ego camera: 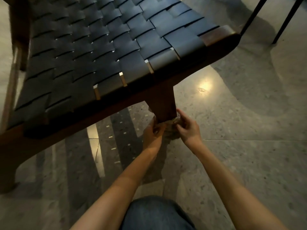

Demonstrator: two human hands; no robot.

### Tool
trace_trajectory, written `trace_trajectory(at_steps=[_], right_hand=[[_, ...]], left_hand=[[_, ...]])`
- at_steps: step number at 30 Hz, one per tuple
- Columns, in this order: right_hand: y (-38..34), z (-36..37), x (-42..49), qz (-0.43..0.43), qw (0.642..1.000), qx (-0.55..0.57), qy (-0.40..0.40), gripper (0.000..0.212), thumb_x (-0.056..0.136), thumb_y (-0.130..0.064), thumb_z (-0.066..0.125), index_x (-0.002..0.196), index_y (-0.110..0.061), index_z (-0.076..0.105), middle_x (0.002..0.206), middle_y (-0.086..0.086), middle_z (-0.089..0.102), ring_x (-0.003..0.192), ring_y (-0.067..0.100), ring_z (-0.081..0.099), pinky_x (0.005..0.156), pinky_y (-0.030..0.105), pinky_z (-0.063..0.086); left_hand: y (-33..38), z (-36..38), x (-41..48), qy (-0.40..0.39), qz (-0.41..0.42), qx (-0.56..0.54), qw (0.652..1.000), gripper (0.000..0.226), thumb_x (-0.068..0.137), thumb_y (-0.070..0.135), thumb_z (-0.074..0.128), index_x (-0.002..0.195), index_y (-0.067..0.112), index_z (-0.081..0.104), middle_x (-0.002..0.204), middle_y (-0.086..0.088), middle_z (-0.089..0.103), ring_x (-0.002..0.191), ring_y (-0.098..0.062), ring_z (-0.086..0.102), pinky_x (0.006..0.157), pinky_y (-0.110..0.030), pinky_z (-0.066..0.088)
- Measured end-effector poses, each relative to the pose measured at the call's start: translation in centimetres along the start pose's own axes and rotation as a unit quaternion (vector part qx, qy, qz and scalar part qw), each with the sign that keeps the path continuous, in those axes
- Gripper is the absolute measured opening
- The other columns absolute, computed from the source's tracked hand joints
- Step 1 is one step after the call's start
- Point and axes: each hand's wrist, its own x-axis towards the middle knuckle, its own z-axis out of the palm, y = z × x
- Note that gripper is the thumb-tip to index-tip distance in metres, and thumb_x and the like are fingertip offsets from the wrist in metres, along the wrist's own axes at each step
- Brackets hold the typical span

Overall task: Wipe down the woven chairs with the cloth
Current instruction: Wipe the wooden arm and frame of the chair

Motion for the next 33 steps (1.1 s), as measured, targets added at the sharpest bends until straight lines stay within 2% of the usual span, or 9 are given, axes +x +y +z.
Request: trace_trajectory(at_steps=[3,5,8,15,18,21,25,29,33], right_hand=[[-2.7,-0.6,-0.7,-0.057,0.998,0.020,-0.002,0.062,0.088,0.014,0.050,0.134,-0.026,0.041,0.131,-0.013,0.044,0.119,-0.014,0.036,0.097,0.005,0.035],[-4.6,-1.0,-1.0,-0.073,0.997,0.032,-0.010,0.060,0.089,0.010,0.051,0.134,-0.029,0.041,0.132,-0.013,0.046,0.123,-0.008,0.039,0.098,0.008,0.038],[-7.1,-1.3,-1.4,-0.101,0.995,0.016,-0.011,0.058,0.090,0.006,0.053,0.138,-0.026,0.044,0.132,-0.007,0.052,0.123,0.004,0.047,0.097,0.014,0.043],[-10.9,-0.1,-3.1,-0.086,0.985,0.065,0.134,0.042,0.086,-0.006,0.064,0.127,-0.014,0.060,0.099,-0.016,0.060,0.084,-0.005,0.058,0.065,-0.002,0.042],[-11.7,0.6,-3.9,-0.064,0.979,0.093,0.171,0.038,0.085,-0.007,0.065,0.123,-0.013,0.063,0.096,-0.013,0.063,0.084,-0.001,0.059,0.066,-0.002,0.043],[-12.3,1.1,-4.4,-0.054,0.975,0.101,0.192,0.037,0.085,-0.009,0.065,0.121,-0.015,0.064,0.096,-0.013,0.062,0.073,-0.010,0.054,0.064,-0.002,0.042],[-13.1,1.4,-4.6,-0.025,0.974,0.093,0.207,0.038,0.082,-0.013,0.069,0.121,-0.014,0.066,0.102,-0.004,0.070,0.072,-0.008,0.057,0.063,-0.002,0.043],[-13.1,1.5,-4.6,-0.005,0.978,0.079,0.195,0.040,0.083,-0.011,0.068,0.123,-0.011,0.063,0.109,-0.001,0.067,0.092,0.006,0.060,0.071,0.001,0.045],[-13.1,1.9,-5.1,0.014,0.972,0.096,0.212,0.042,0.080,-0.014,0.073,0.120,-0.015,0.062,0.094,-0.013,0.062,0.086,0.003,0.059,0.075,0.011,0.048]], left_hand=[[2.2,-1.1,-0.8,0.034,0.016,-0.047,0.998,0.044,0.091,0.015,0.060,0.134,0.012,0.049,0.130,-0.005,0.057,0.111,-0.013,0.054,0.088,-0.017,0.043],[3.5,-1.8,-1.8,0.042,0.037,-0.104,0.993,0.044,0.091,0.011,0.059,0.134,0.010,0.050,0.129,-0.007,0.059,0.114,-0.017,0.057,0.095,-0.026,0.047],[5.5,-2.6,-3.5,0.066,0.049,-0.200,0.976,0.041,0.091,0.012,0.060,0.131,0.014,0.054,0.122,-0.001,0.063,0.109,-0.011,0.060,0.092,-0.022,0.049],[9.5,-3.7,-5.9,0.138,-0.055,-0.300,0.942,0.027,0.082,0.021,0.071,0.108,0.023,0.066,0.103,0.007,0.068,0.086,-0.001,0.062,0.072,-0.013,0.050],[11.1,-4.4,-6.8,0.119,-0.101,-0.320,0.935,0.020,0.083,0.015,0.070,0.102,0.020,0.065,0.097,0.000,0.068,0.079,-0.008,0.063,0.061,-0.015,0.052],[12.7,-5.4,-7.2,0.082,-0.123,-0.321,0.936,0.027,0.085,0.008,0.065,0.112,0.012,0.063,0.111,-0.009,0.066,0.090,-0.017,0.062,0.077,-0.023,0.051],[13.6,-6.6,-8.0,0.056,-0.154,-0.345,0.924,0.016,0.086,0.006,0.064,0.100,0.014,0.063,0.095,-0.007,0.065,0.072,-0.014,0.062,0.054,-0.019,0.054],[12.3,-8.2,-7.5,0.013,-0.155,-0.345,0.926,0.025,0.087,0.005,0.062,0.111,0.010,0.062,0.113,-0.011,0.065,0.102,-0.022,0.063,0.082,-0.028,0.051],[10.8,-9.0,-7.2,-0.005,-0.144,-0.348,0.926,0.019,0.083,0.009,0.067,0.101,0.014,0.066,0.100,-0.006,0.071,0.090,-0.016,0.068,0.070,-0.023,0.057]])
